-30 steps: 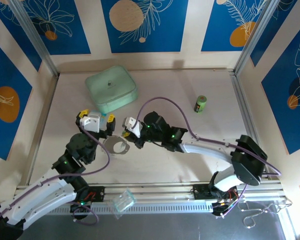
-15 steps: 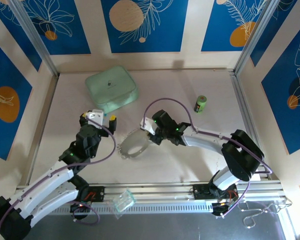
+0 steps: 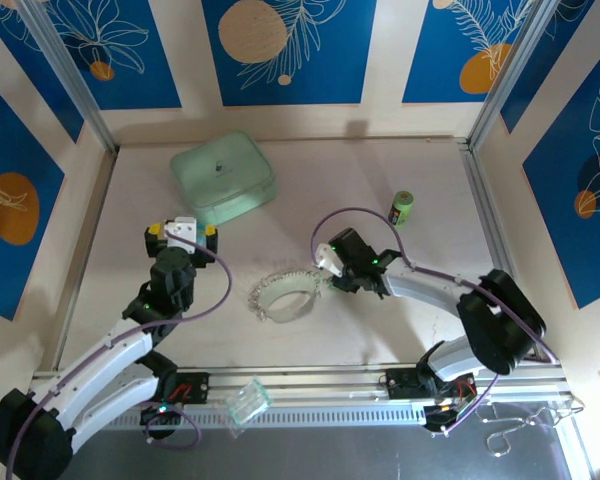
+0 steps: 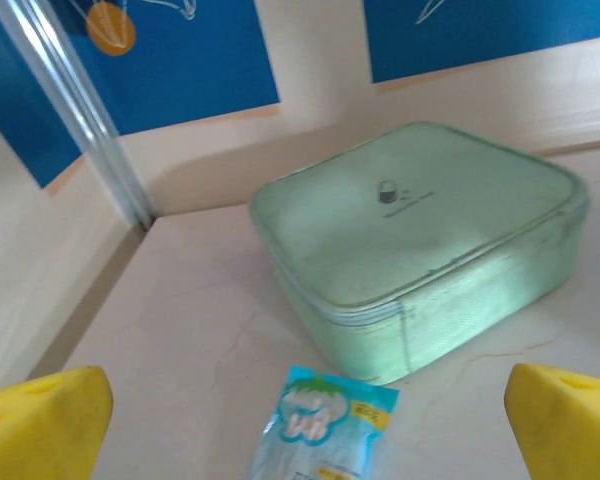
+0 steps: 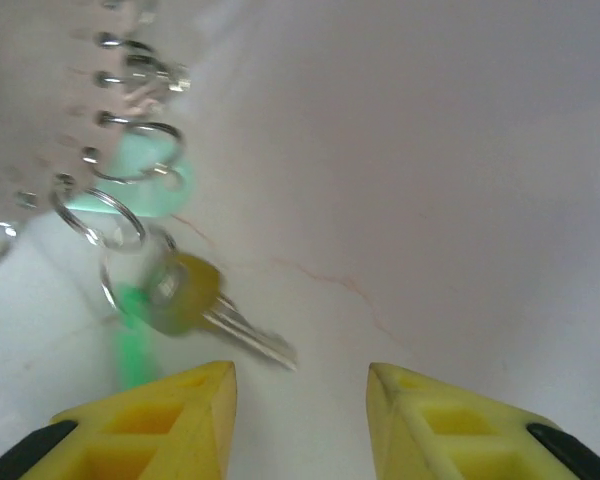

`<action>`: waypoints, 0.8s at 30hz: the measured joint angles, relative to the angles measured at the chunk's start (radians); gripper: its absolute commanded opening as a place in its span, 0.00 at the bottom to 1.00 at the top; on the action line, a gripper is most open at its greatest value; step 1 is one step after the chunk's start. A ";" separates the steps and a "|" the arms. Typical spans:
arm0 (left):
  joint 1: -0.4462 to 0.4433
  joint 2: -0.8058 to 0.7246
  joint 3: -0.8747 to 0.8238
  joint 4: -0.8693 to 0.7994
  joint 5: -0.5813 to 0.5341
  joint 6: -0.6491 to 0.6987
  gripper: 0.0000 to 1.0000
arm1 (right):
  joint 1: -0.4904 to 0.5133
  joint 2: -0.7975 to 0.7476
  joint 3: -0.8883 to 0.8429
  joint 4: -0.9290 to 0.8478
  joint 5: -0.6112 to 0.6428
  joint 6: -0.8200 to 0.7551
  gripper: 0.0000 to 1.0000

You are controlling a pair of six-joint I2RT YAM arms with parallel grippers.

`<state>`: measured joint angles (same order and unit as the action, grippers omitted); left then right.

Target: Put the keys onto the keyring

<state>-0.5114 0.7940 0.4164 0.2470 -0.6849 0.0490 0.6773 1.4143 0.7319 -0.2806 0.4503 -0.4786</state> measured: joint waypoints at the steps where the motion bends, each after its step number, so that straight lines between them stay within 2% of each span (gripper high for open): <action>1: 0.010 0.011 -0.005 0.009 -0.006 0.006 1.00 | -0.019 -0.034 -0.016 0.008 -0.001 0.019 0.40; 5: 0.047 0.064 -0.031 0.068 -0.009 0.038 1.00 | -0.116 -0.194 -0.101 0.113 -0.020 0.122 0.40; 7: 0.069 0.095 -0.050 0.109 -0.008 0.057 1.00 | -0.194 -0.299 -0.181 0.224 -0.050 0.196 0.42; 11: 0.122 0.165 -0.094 0.199 0.010 0.069 1.00 | -0.432 -0.429 -0.378 0.515 -0.125 0.377 0.43; 13: 0.151 0.216 -0.103 0.240 0.029 0.066 1.00 | -0.538 -0.404 -0.450 0.636 -0.143 0.447 0.43; 15: 0.183 0.289 -0.111 0.304 0.053 0.061 1.00 | -0.602 -0.326 -0.488 0.736 -0.166 0.500 0.43; 20: 0.254 0.462 -0.157 0.511 0.137 0.031 1.00 | -0.631 -0.150 -0.488 0.948 -0.269 0.536 0.43; 24: 0.278 0.583 -0.194 0.668 0.200 0.039 1.00 | -0.642 -0.032 -0.465 1.098 -0.343 0.535 0.43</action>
<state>-0.2333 1.3769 0.2222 0.9154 -0.4847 0.0875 0.0353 1.3819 0.2672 0.8169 0.1070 0.0563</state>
